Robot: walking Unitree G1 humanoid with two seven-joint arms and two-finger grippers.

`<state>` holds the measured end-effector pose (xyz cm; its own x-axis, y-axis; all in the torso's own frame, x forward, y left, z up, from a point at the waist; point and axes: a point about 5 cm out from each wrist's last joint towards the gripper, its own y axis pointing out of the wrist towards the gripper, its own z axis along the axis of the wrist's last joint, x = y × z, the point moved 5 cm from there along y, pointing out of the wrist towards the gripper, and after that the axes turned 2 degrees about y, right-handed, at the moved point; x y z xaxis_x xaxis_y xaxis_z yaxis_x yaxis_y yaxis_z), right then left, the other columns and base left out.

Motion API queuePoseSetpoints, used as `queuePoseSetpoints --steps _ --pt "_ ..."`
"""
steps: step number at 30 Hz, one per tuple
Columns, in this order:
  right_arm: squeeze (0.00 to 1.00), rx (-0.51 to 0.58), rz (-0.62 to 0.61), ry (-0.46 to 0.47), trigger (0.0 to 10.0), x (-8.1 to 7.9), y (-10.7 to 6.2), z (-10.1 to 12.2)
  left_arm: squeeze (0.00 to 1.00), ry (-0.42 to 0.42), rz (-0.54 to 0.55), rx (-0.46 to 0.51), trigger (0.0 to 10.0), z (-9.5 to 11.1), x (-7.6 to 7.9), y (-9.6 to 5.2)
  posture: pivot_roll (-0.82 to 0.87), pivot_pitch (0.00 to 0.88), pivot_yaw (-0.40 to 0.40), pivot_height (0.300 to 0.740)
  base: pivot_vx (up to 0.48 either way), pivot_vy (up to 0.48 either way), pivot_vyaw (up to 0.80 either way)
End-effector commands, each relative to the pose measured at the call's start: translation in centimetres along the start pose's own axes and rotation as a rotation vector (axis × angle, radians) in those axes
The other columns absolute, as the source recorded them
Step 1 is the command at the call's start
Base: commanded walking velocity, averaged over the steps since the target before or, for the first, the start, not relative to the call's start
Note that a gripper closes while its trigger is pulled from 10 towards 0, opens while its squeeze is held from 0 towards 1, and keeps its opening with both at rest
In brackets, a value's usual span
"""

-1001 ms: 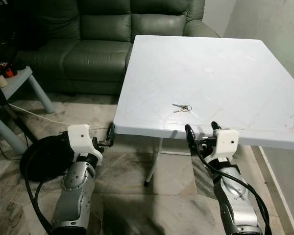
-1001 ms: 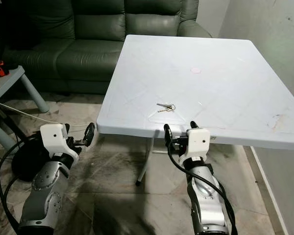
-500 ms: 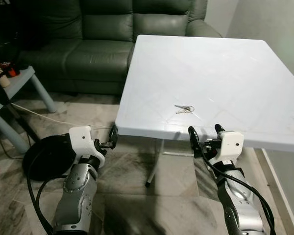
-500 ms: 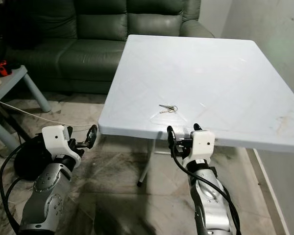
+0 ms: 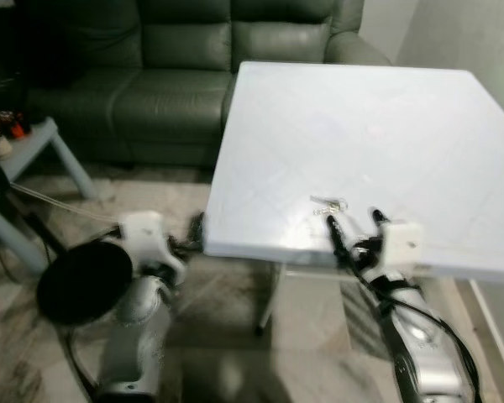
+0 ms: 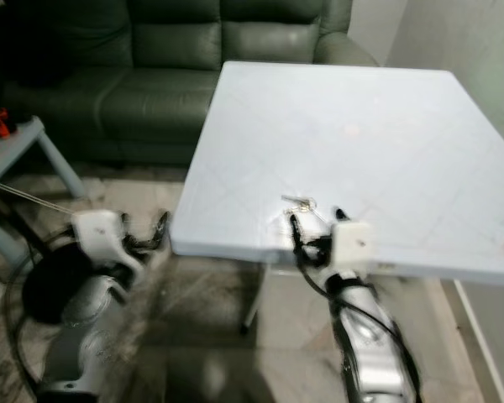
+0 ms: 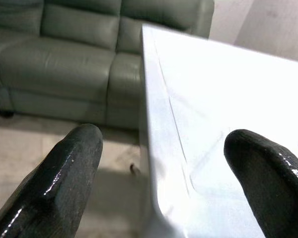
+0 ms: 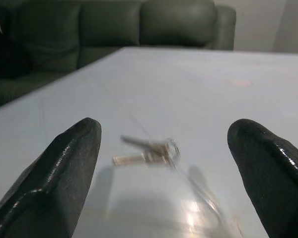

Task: Hang keys on a hook

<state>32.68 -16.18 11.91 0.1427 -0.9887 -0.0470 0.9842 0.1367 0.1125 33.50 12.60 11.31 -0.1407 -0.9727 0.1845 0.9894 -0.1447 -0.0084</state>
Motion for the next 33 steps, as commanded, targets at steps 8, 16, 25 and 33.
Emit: queuePoseSetpoints --steps 8,16,25,33 --pt "0.0 -0.01 0.034 0.005 10.0 -1.1 0.4 0.2 0.0 0.05 0.026 -0.016 10.0 -0.2 -0.7 -0.5 -0.01 0.087 -0.005 0.74 0.03 0.0 0.0" --pt "0.0 -0.038 0.076 -0.059 10.0 -0.4 1.1 0.1 0.0 0.122 -0.162 -0.008 10.0 0.1 2.3 -0.8 0.0 0.088 -0.015 0.74 0.0 0.0 0.0" --pt "0.0 -0.08 0.146 -0.123 10.0 0.5 3.9 0.6 0.0 0.172 -0.329 -0.01 10.0 0.0 5.9 -1.9 0.0 0.107 -0.028 0.74 0.0 0.0 0.0" --pt "0.0 -0.158 0.259 -0.16 10.0 -1.0 6.6 0.2 0.0 0.158 -0.343 -0.021 10.0 -0.1 6.6 -2.6 0.0 0.141 -0.03 0.74 0.0 0.0 0.0"
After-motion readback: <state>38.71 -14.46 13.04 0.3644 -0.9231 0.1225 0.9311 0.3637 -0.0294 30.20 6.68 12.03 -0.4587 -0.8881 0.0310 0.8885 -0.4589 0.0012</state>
